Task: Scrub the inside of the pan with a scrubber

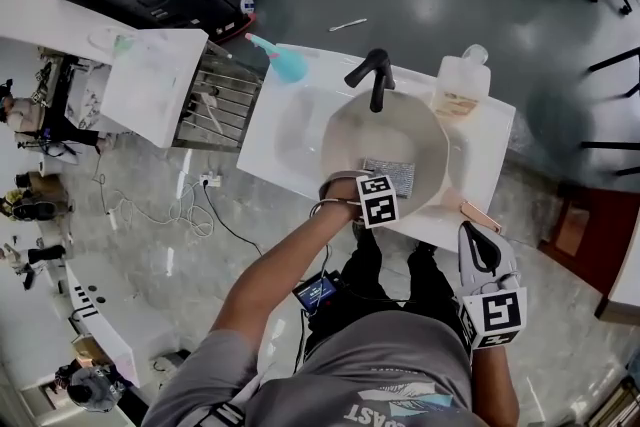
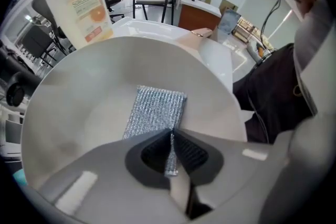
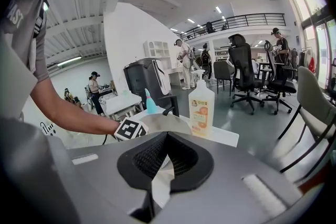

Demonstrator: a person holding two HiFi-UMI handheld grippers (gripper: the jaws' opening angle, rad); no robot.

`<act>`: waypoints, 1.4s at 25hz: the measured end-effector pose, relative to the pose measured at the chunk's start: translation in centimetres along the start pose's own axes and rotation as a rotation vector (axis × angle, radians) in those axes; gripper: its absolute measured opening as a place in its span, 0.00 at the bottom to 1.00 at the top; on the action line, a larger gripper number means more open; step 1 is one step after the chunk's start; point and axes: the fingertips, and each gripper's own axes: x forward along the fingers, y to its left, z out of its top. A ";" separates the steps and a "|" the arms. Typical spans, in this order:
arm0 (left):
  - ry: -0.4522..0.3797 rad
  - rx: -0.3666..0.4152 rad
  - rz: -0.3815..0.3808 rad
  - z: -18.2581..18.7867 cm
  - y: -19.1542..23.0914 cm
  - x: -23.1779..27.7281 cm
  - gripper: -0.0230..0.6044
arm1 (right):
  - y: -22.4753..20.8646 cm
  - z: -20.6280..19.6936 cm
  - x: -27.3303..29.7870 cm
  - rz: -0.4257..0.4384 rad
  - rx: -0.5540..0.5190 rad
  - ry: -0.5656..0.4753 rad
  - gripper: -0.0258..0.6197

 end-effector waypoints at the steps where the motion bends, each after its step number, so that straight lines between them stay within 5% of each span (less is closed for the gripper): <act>1: -0.011 0.000 -0.012 0.5 -0.6 0.1 0.06 | 0.0 0.1 -0.1 -0.001 0.001 -0.002 0.04; 9: -0.215 -0.180 -0.124 5.2 -1.0 -1.4 0.06 | -0.1 0.6 -0.7 -0.009 0.004 -0.016 0.04; 23: -0.266 -0.163 0.043 3.7 0.7 -8.0 0.06 | 0.0 3.4 -0.5 -0.002 -0.030 -0.053 0.04; 35: -0.325 -0.285 0.182 -4.1 1.8 -14.8 0.06 | 4.0 6.6 2.4 0.056 -0.103 -0.058 0.04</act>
